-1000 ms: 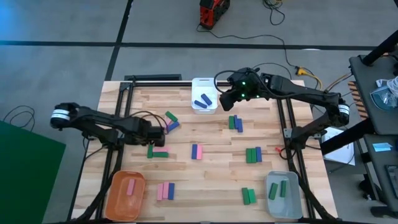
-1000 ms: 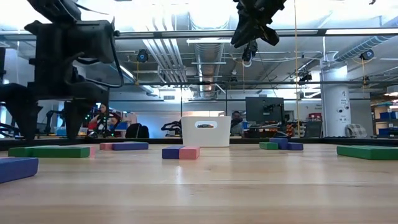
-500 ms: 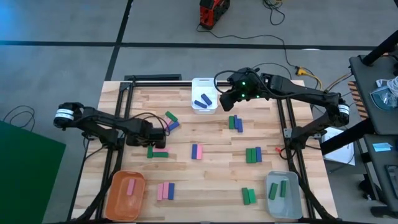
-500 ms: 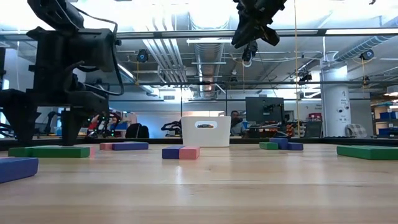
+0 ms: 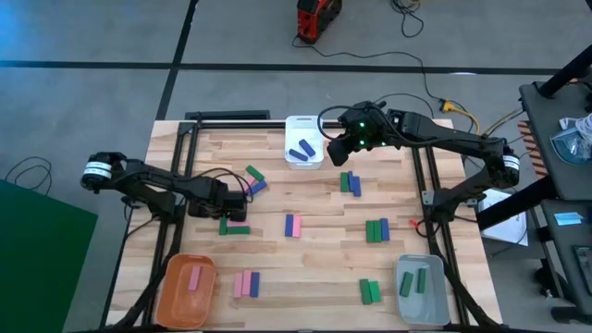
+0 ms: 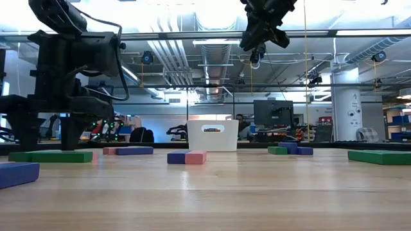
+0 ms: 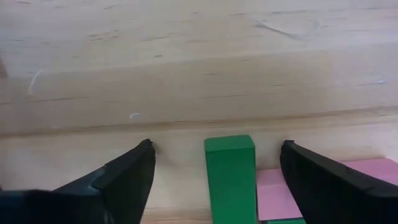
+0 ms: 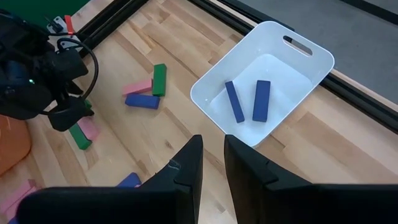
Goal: Sort blocks
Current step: Put the green block into the gray bin
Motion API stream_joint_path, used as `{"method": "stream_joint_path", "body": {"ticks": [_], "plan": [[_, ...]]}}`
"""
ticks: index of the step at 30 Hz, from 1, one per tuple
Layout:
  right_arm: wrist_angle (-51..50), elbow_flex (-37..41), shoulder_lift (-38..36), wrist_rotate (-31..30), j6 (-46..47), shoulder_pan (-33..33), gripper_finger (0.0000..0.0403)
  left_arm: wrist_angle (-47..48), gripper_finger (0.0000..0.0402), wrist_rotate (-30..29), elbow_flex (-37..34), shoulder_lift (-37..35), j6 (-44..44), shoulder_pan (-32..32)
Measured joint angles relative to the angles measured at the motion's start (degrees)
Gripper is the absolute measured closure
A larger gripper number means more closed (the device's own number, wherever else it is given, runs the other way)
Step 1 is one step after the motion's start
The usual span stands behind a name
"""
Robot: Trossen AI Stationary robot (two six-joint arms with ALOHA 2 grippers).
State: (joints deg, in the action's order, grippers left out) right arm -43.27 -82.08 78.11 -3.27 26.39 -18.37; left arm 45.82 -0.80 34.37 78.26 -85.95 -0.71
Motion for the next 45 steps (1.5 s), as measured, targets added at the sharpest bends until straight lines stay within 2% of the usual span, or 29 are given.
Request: {"method": "stream_joint_path", "body": {"ticks": [14, 28, 39, 45], "plan": [[0.0, 0.0, 0.0, -0.5, 0.0, 0.0, 0.0346, -0.3, 0.0189, 0.0, 0.0, 0.1, 1.0, 0.0], [0.0, 0.3, 0.0, -1.3, 0.0, 0.0, 0.0346, -0.2, 0.0326, -0.1, 0.2, 0.0, 4.2, 0.0], [0.0, 2.5, 0.0, -1.4, 0.7, 0.0, 0.0346, -0.3, 0.0324, -0.1, 0.5, -0.8, 5.7, 0.1], [0.1, 2.7, 0.0, -1.4, 0.9, 0.0, 0.0346, 0.9, 0.0324, -0.2, 4.0, -3.2, 8.4, 0.4]]}}
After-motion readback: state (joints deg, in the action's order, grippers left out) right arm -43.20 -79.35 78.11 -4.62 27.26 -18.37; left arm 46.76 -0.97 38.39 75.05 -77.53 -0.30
